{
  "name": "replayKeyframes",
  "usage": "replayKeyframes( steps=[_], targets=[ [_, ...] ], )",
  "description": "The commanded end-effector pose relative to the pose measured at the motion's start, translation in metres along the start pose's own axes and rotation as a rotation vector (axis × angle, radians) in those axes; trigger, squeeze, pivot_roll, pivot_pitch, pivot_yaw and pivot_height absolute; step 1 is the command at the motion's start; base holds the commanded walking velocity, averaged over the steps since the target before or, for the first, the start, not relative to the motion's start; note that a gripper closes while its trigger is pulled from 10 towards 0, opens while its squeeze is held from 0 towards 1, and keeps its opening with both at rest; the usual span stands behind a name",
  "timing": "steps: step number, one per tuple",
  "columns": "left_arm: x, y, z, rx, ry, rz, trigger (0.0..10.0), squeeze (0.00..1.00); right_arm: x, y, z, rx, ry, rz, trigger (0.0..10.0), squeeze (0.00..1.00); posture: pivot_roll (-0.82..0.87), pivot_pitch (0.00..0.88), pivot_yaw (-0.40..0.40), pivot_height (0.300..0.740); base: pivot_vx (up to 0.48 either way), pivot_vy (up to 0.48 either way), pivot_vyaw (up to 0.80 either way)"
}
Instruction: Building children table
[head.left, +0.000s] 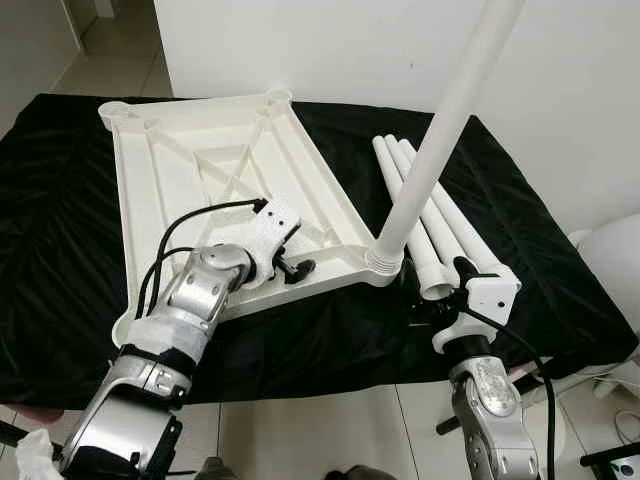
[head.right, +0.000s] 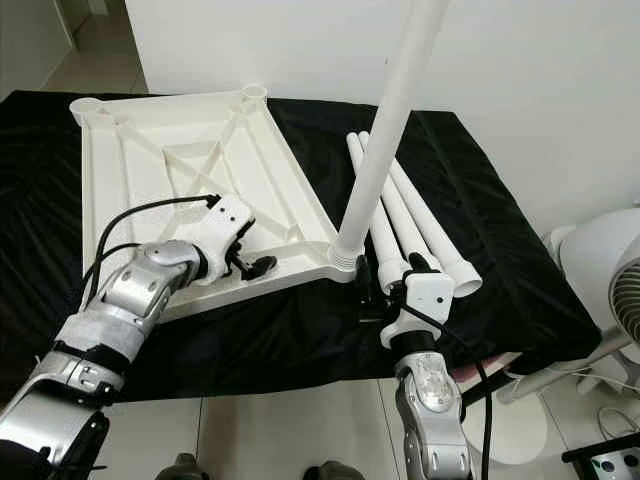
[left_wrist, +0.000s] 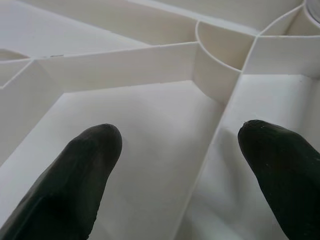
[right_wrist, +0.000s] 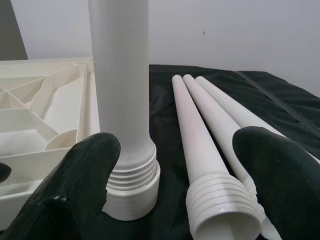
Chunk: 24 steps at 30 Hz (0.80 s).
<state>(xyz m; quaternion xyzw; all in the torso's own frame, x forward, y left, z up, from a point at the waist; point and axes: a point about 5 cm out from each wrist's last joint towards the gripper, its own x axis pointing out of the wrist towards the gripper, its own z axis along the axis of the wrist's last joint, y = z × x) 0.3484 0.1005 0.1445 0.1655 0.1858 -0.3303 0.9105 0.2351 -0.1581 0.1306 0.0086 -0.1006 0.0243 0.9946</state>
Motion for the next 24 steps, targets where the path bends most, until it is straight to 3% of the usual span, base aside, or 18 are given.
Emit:
replayKeyframes(
  steps=[1, 4, 5, 7, 8, 9, 24],
  targets=[
    [0.0004, 0.0103, -0.0045, -0.018, 0.047, 0.147, 10.0, 0.0, 0.0007, -0.0016, -0.0012, -0.017, 0.015, -0.007, 10.0, 0.0, 0.02, 0.0, -0.06, 0.74, 0.0, 0.0, 0.0],
    [-0.0003, 0.0138, -0.006, -0.021, 0.062, 0.18, 9.9, 0.0, 0.0013, -0.0013, -0.0014, -0.022, 0.017, -0.006, 10.0, 0.0, 0.02, 0.0, -0.06, 0.74, 0.0, 0.0, 0.0],
    [-0.0004, 0.0139, -0.0066, -0.02, 0.067, 0.184, 5.8, 0.0, 0.0017, -0.0014, -0.0017, -0.024, 0.019, -0.007, 10.0, 0.0, 0.02, 0.0, -0.06, 0.74, 0.0, 0.0, 0.0],
    [-0.0003, 0.0136, -0.007, -0.019, 0.074, 0.183, 5.8, 0.0, 0.0021, -0.0016, -0.002, -0.026, 0.021, -0.007, 10.0, 0.0, 0.02, 0.0, -0.06, 0.74, 0.0, 0.0, 0.0],
    [-0.0007, 0.0132, -0.0076, -0.006, 0.081, 0.186, 2.5, 0.0, 0.0024, -0.0017, -0.0023, -0.028, 0.023, -0.008, 10.0, 0.0, 0.02, 0.0, -0.061, 0.74, 0.0, 0.0, 0.0],
    [-0.0014, 0.0117, -0.008, 0.0, 0.091, 0.182, 0.0, 0.0, 0.0029, -0.0018, -0.0028, -0.03, 0.026, -0.008, 10.0, 0.0, 0.02, 0.0, -0.061, 0.74, 0.0, 0.0, 0.0],
    [-0.0041, 0.0138, -0.0053, 0.004, 0.099, 0.189, 0.0, 0.0, 0.0027, -0.0006, -0.0049, -0.042, 0.038, -0.005, 10.0, 0.0, 0.02, 0.0, -0.063, 0.74, 0.0, 0.0, 0.0]
  ],
)
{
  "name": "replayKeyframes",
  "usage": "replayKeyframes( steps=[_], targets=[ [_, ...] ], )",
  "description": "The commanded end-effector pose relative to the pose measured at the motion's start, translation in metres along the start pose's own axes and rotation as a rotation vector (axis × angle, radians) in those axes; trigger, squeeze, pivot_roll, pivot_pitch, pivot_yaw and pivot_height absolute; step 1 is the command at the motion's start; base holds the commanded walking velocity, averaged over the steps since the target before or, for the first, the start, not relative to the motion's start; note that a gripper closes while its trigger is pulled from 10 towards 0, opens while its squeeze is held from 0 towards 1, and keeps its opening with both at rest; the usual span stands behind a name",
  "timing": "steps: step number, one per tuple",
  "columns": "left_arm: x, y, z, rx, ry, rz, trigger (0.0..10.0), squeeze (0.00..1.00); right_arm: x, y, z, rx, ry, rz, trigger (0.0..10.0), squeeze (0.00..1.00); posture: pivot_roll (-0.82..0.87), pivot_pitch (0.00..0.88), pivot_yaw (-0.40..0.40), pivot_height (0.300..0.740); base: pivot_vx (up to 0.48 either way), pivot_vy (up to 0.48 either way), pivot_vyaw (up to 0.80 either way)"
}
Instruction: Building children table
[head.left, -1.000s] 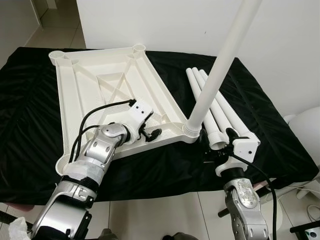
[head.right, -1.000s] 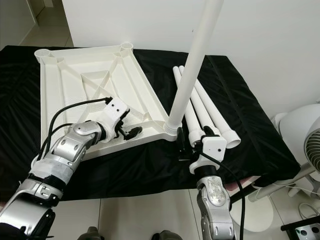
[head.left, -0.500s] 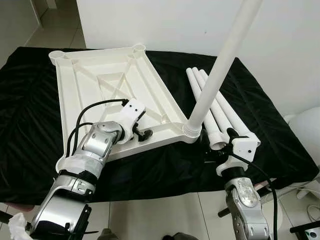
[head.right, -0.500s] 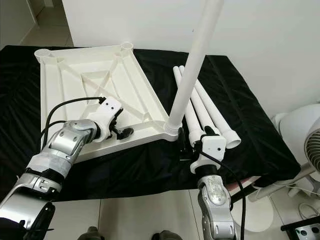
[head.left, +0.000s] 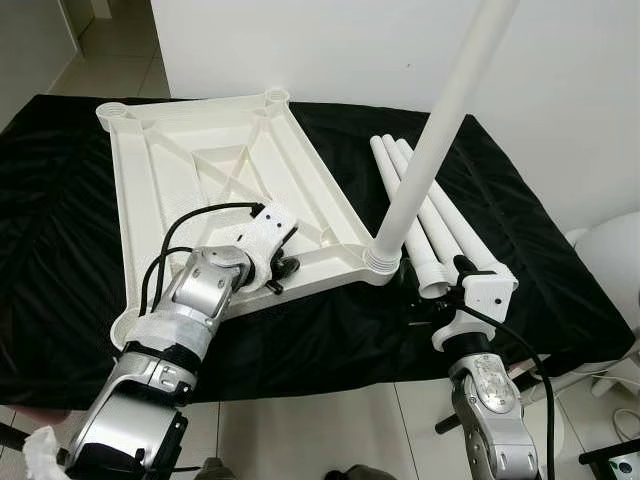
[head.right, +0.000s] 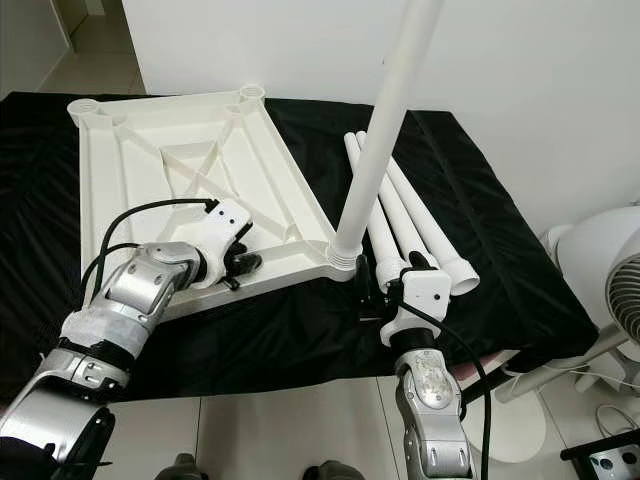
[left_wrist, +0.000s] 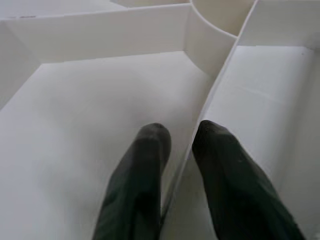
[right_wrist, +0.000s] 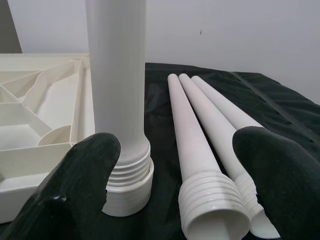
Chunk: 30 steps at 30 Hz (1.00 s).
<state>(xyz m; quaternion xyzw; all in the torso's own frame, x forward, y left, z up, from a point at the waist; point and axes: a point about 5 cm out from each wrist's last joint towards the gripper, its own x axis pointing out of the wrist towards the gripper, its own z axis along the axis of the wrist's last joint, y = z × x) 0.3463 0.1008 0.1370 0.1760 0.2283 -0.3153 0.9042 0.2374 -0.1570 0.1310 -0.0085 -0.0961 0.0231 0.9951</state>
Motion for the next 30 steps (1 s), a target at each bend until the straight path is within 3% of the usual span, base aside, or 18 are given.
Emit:
replayKeyframes(
  steps=[1, 16, 17, 22, 23, 25, 30],
  targets=[
    [-0.006, 0.016, 0.002, 0.009, 0.006, 0.177, 0.0, 0.0, 0.0, -0.001, -0.005, -0.008, 0.028, -0.006, 10.0, 0.0, 0.02, 0.0, -0.063, 0.74, 0.0, 0.0, 0.0],
    [-0.006, 0.018, 0.005, 0.007, -0.001, 0.195, 0.0, 0.0, 0.001, -0.001, -0.005, -0.021, 0.029, 0.005, 10.0, 0.0, 0.02, 0.0, -0.068, 0.74, 0.0, 0.0, 0.0],
    [-0.005, 0.017, 0.006, 0.013, -0.006, 0.189, 9.8, 0.0, 0.001, -0.001, -0.005, -0.021, 0.029, 0.005, 10.0, 0.0, 0.02, 0.0, -0.068, 0.74, 0.0, 0.0, 0.0],
    [-0.003, 0.012, 0.01, 0.024, -0.032, 0.161, 10.0, 0.0, 0.001, -0.001, -0.005, -0.024, 0.03, 0.005, 10.0, 0.0, 0.01, 0.0, -0.067, 0.74, 0.0, 0.0, 0.0],
    [-0.003, 0.006, 0.015, -0.004, -0.084, 0.116, 10.0, 1.0, 0.001, -0.001, -0.005, -0.025, 0.031, 0.004, 10.0, 0.0, 0.01, 0.0, -0.066, 0.74, 0.0, 0.0, 0.0],
    [-0.003, 0.006, 0.015, -0.004, -0.084, 0.116, 10.0, 1.0, 0.001, -0.001, -0.005, -0.025, 0.031, 0.004, 10.0, 0.0, 0.01, 0.0, -0.066, 0.74, 0.0, 0.0, 0.0],
    [-0.002, -0.009, 0.028, -0.002, -0.188, 0.023, 10.0, 1.0, 0.0, -0.001, -0.006, -0.027, 0.034, 0.002, 10.0, 0.0, 0.01, 0.0, -0.064, 0.74, 0.0, 0.0, 0.0]
  ],
)
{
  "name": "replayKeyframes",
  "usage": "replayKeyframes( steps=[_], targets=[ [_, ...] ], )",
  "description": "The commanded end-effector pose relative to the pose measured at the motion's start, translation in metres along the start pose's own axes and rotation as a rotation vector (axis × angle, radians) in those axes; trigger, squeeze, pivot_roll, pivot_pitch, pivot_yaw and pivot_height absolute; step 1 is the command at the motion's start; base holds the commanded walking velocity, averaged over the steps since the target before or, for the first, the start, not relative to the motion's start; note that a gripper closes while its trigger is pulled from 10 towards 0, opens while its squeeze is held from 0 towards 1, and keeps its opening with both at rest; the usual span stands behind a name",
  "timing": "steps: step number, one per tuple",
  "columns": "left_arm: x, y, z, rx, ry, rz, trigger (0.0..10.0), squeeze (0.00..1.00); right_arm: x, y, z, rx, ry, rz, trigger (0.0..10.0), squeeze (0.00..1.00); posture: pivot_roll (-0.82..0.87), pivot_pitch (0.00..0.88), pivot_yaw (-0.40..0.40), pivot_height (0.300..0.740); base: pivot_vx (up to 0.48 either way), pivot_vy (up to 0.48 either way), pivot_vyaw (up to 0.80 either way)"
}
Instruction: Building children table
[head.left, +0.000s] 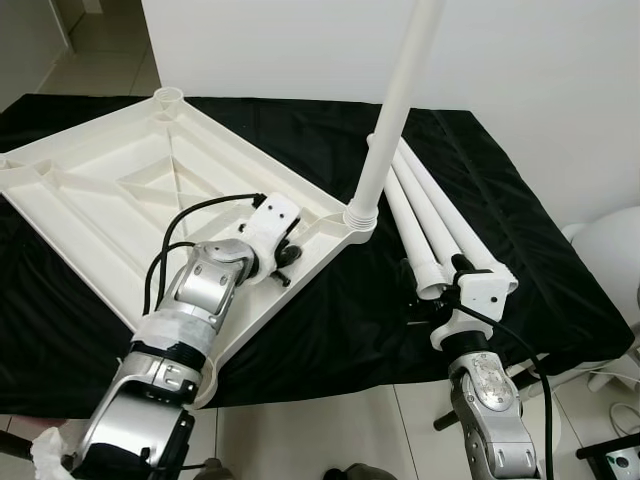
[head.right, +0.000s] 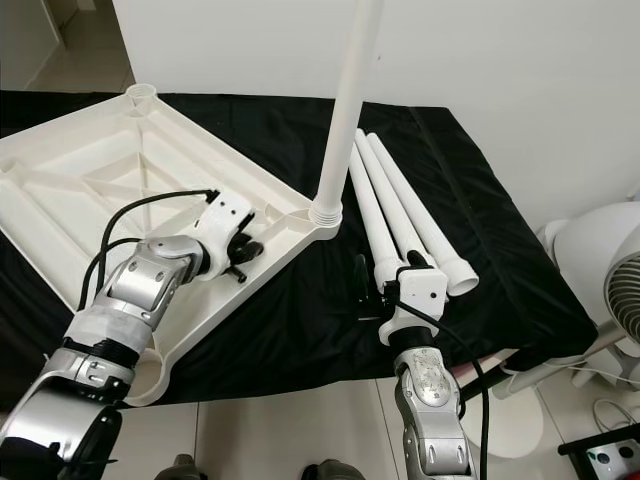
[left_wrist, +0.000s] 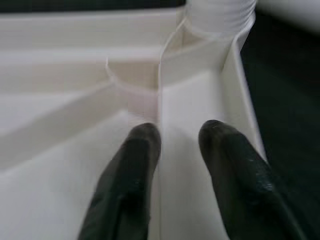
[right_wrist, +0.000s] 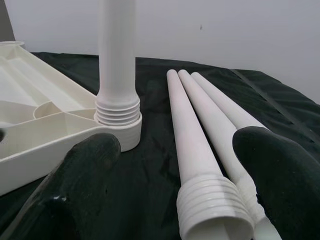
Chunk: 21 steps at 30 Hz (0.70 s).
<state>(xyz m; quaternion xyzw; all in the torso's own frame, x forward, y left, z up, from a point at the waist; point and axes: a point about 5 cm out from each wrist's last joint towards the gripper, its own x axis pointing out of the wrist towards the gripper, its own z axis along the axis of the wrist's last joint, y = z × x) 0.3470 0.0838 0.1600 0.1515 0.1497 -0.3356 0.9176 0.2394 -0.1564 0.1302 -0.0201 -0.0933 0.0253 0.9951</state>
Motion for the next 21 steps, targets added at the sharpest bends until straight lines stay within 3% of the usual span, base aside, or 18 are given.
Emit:
replayKeyframes(
  steps=[1, 2, 7, 12, 14, 16, 18, 21],
  targets=[
    [0.001, -0.001, 0.001, -0.008, -0.017, 0.036, 10.0, 1.0, -0.002, -0.002, -0.005, -0.004, 0.028, -0.004, 10.0, 0.0, 0.01, 0.0, -0.064, 0.74, 0.0, 0.0, 0.0],
    [0.0, -0.008, 0.005, -0.03, -0.069, -0.015, 10.0, 0.0, -0.002, -0.002, -0.005, -0.006, 0.027, -0.006, 10.0, 0.0, 0.01, 0.0, -0.064, 0.74, 0.0, 0.0, 0.0],
    [-0.005, -0.012, 0.011, -0.043, -0.148, -0.079, 10.0, 0.0, -0.001, -0.002, -0.004, -0.008, 0.024, -0.009, 10.0, 0.0, 0.01, 0.0, -0.063, 0.74, 0.0, 0.0, 0.0],
    [-0.03, -0.02, 0.021, -0.012, -0.348, -0.252, 10.0, 0.0, -0.002, -0.002, -0.005, -0.01, 0.023, -0.009, 10.0, 0.0, 0.02, 0.001, -0.06, 0.74, 0.0, 0.0, 0.0],
    [-0.041, -0.022, 0.02, 0.048, -0.424, -0.284, 10.0, 0.0, -0.001, -0.003, -0.005, -0.01, 0.023, -0.01, 10.0, 0.0, 0.02, 0.0, -0.06, 0.74, 0.0, 0.0, 0.0],
    [-0.043, -0.023, 0.02, 0.064, -0.44, -0.288, 10.0, 0.0, -0.001, -0.003, -0.005, -0.01, 0.023, -0.01, 10.0, 0.0, 0.02, 0.0, -0.06, 0.74, 0.0, 0.0, 0.0],
    [-0.054, -0.021, 0.01, 0.131, -0.419, -0.363, 10.0, 0.0, 0.0, -0.003, -0.005, -0.01, 0.022, -0.009, 10.0, 0.0, 0.02, 0.0, -0.058, 0.74, 0.0, 0.0, 0.0],
    [-0.066, -0.016, 0.003, 0.165, -0.384, -0.453, 10.0, 0.0, 0.0, -0.002, -0.005, -0.01, 0.021, -0.006, 10.0, 0.0, 0.03, 0.0, -0.057, 0.74, 0.0, 0.0, 0.0]
  ],
)
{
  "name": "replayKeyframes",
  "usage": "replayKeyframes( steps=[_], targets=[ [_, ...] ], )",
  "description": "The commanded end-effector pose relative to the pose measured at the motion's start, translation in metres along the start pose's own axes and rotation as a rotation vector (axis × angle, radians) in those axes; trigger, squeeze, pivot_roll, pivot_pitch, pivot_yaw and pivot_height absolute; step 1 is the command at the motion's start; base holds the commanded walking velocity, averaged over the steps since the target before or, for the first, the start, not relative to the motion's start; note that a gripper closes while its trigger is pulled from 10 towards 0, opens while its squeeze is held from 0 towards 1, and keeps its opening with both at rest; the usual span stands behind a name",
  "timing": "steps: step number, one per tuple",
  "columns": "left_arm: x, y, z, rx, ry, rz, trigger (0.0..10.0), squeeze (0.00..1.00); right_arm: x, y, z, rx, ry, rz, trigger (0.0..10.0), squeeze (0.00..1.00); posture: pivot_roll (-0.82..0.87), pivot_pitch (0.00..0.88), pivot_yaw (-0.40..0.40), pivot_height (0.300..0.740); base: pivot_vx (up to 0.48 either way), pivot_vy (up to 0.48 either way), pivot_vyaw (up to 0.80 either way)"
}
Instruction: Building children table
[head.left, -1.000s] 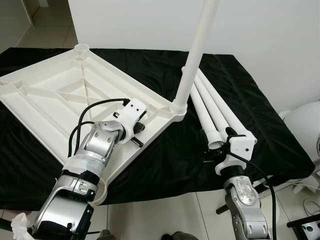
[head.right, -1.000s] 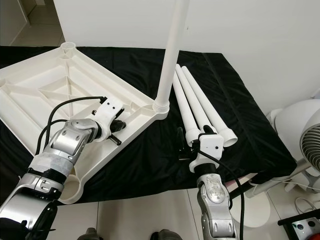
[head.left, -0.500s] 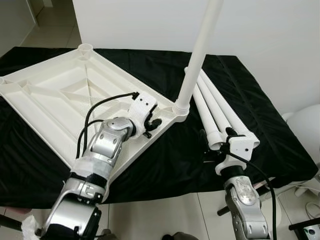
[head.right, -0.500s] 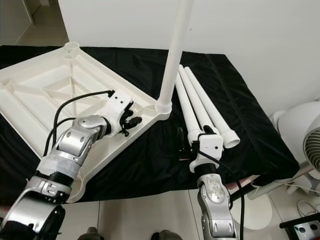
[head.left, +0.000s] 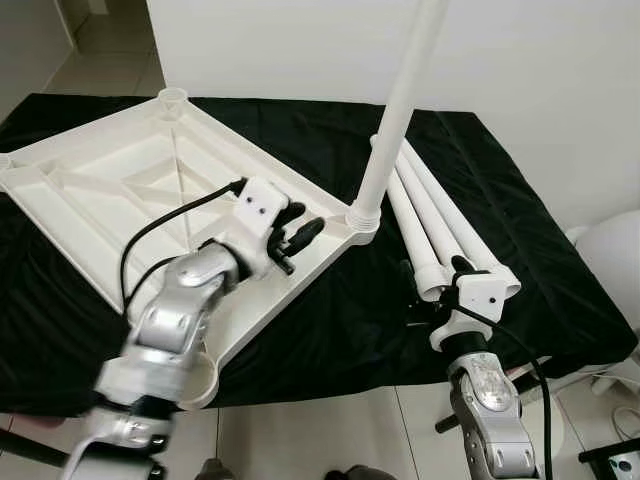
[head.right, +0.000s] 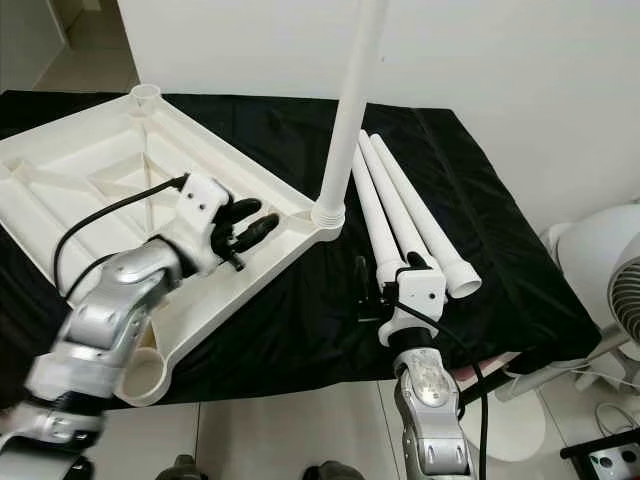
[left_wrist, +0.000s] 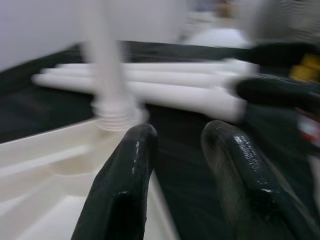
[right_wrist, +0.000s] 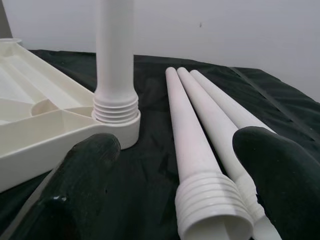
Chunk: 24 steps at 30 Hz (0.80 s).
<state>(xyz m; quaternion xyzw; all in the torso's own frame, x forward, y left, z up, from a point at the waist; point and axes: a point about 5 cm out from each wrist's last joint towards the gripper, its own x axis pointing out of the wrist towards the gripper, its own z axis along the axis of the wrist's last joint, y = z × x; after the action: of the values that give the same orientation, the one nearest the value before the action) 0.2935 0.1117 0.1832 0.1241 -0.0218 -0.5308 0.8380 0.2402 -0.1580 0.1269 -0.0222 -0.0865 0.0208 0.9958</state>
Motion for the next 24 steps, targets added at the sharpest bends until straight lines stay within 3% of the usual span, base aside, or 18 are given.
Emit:
replayKeyframes(
  steps=[1, 5, 13, 19, 22, 24],
  targets=[
    [0.0, -0.005, 0.003, 0.003, -0.016, -0.081, 10.0, 0.0, 0.0, -0.001, -0.002, -0.006, 0.007, 0.002, 10.0, 0.0, 0.03, 0.0, -0.057, 0.74, 0.0, 0.0, 0.0],
    [-0.015, 0.006, 0.0, -0.021, 0.014, -0.095, 10.0, 0.0, 0.001, 0.001, -0.003, -0.006, 0.007, 0.004, 10.0, 0.0, 0.03, 0.0, -0.052, 0.74, 0.0, 0.0, 0.0],
    [-0.035, 0.026, -0.011, 0.037, 0.114, -0.027, 10.0, 0.0, 0.001, 0.001, -0.003, -0.004, 0.004, 0.0, 10.0, 0.0, 0.03, 0.0, -0.045, 0.74, 0.0, 0.0, 0.0],
    [-0.059, 0.045, -0.026, 0.073, 0.239, 0.039, 10.0, 0.0, 0.002, 0.002, -0.004, -0.002, 0.004, 0.001, 10.0, 0.0, 0.04, 0.0, -0.045, 0.74, 0.0, 0.0, 0.0],
    [-0.083, 0.059, -0.038, 0.087, 0.349, 0.123, 10.0, 0.0, 0.002, 0.002, -0.005, -0.002, 0.004, 0.005, 10.0, 0.0, 0.05, 0.0, -0.046, 0.74, 0.0, 0.0, 0.0],
    [-0.089, 0.062, -0.04, 0.089, 0.37, 0.142, 10.0, 0.0, 0.002, 0.002, -0.005, -0.001, 0.005, 0.006, 10.0, 0.0, 0.05, 0.0, -0.047, 0.74, 0.0, 0.0, 0.0]
  ],
)
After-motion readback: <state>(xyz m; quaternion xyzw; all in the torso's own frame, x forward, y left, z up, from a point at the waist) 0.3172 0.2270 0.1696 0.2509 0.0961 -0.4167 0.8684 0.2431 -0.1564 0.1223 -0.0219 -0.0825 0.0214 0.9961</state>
